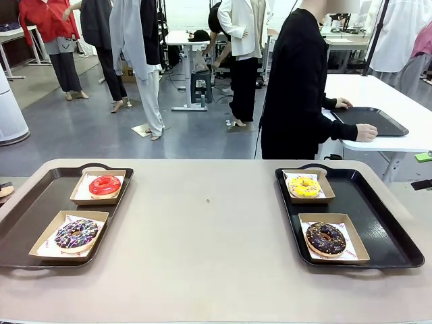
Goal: Individually package the donuts and arrange them on the tray.
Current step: Place the picked Paper togo box on the Handle tray.
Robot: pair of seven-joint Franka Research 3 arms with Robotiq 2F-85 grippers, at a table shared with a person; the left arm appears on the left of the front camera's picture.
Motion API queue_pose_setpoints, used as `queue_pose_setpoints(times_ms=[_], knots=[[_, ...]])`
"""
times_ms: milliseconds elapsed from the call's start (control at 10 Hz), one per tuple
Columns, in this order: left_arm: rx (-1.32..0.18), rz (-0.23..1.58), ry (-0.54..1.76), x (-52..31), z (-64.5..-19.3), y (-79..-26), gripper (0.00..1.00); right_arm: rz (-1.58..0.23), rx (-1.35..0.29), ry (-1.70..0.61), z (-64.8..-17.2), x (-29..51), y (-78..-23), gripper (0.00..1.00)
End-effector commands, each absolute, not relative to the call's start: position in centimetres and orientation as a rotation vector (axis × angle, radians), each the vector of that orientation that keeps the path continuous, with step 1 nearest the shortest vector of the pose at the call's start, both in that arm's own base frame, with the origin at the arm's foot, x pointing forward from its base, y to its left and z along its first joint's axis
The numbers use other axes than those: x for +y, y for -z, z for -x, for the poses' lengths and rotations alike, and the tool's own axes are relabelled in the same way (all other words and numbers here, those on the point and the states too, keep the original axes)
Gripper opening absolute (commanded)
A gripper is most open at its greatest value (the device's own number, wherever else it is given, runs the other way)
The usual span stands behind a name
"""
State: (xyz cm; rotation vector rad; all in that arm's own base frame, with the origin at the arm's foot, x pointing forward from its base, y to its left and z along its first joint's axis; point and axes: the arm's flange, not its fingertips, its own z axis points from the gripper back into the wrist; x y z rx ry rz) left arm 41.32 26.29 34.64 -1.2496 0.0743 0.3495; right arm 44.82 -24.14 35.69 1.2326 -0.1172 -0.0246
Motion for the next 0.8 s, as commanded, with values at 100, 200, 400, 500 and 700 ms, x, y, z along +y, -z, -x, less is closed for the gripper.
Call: queue_pose_setpoints(times_ms=[100, 200, 400, 500, 700], knots=[[0.073, 1.255, -0.346, 26.26, -41.23, -34.90, 1.00, -1.213, -0.113, 0.039, -44.27, -23.65, -35.83, 1.00], [0.073, 1.255, -0.346, 26.26, -41.23, -34.90, 1.00, -1.213, -0.113, 0.039, -44.27, -23.65, -35.83, 1.00], [0.073, 1.255, -0.346, 26.26, -41.23, -34.90, 1.00, -1.213, -0.113, 0.039, -44.27, -23.65, -35.83, 1.00], [0.073, 1.255, -0.346, 26.26, -41.23, -34.90, 1.00, -1.213, -0.113, 0.039, -44.27, -23.65, -35.83, 1.00], [0.073, 1.255, -0.346, 26.26, -41.23, -34.90, 1.00, -1.213, -0.113, 0.039, -44.27, -23.65, -35.83, 1.00]])
